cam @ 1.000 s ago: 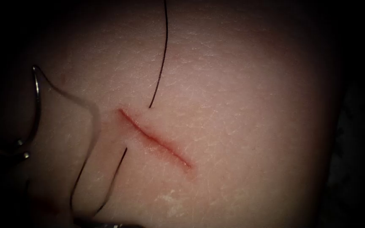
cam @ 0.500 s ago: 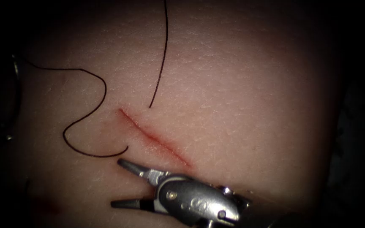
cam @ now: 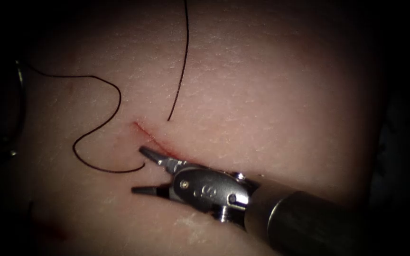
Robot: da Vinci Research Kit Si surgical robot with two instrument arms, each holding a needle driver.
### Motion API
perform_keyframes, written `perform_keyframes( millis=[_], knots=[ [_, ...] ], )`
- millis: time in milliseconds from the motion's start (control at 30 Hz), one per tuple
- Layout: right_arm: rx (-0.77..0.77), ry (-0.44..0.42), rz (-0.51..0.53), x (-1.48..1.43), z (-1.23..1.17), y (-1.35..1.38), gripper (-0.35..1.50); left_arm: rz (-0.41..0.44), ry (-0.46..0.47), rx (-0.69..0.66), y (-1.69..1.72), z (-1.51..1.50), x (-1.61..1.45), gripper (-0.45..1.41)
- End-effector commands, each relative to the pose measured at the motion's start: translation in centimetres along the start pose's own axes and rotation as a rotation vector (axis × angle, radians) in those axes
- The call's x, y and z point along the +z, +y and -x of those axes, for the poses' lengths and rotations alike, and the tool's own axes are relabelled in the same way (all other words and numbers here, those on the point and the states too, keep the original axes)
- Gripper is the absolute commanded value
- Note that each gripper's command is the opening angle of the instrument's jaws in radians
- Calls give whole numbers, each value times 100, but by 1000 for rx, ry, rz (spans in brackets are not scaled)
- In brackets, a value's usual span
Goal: Wound Closure
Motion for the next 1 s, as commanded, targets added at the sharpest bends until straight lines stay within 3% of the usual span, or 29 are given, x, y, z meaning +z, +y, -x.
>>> perform_keyframes(
  millis=[33,67,100,300,500,1000],
  knots=[
    [-6,-10,-1,6,5,-7,66,1,-1,-3,9,7,1,-45],
    [-13,-13,-2,4,6,-8,27,1,-1,-3,9,7,0,-45],
    [-28,-22,-14,1,6,-9,-35,1,-2,-3,9,6,0,-45],
    [-37,-30,-26,-6,4,-14,-35,5,3,-3,10,5,2,-45],
    [-46,-35,-44,-19,-22,-38,-35,4,3,-3,8,10,4,-45],
    [-87,-26,-176,-19,-82,-151,-35,-3,-3,-12,7,14,4,-45]
  ],
)
